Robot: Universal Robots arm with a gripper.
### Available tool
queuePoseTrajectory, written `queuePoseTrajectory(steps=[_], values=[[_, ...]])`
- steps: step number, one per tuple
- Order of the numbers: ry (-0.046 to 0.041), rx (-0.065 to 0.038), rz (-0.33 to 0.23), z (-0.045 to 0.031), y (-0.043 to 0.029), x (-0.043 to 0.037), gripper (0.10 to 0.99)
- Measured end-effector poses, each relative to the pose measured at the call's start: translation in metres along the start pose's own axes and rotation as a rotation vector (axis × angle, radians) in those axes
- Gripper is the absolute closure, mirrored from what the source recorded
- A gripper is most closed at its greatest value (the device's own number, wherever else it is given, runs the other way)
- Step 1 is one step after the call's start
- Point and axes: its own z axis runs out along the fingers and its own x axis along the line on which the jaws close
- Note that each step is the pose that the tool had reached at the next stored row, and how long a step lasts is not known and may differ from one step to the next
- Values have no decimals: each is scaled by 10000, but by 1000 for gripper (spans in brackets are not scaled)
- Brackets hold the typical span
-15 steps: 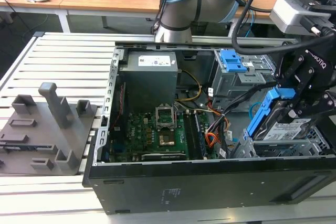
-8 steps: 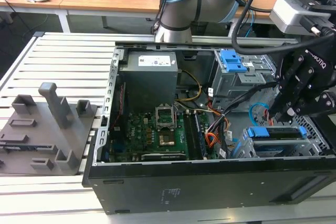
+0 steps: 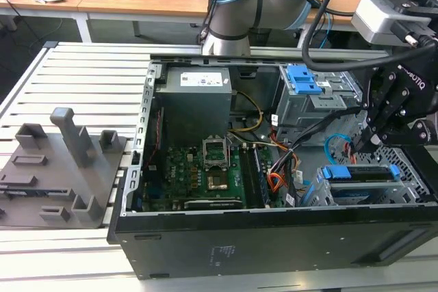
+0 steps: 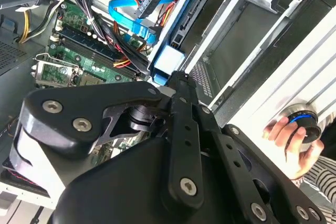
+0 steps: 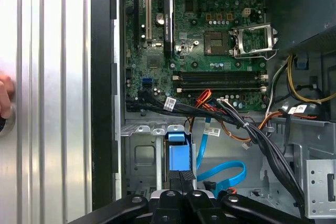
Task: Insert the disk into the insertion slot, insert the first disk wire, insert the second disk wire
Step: 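Insert the disk into the insertion slot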
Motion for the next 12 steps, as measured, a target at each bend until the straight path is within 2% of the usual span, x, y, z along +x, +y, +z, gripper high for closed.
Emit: queuePoseTrajectory(steps=[4,12], values=[[-6,0,-2,13,-5,0,980],[1,-47,-1,164,-67,-2,980]])
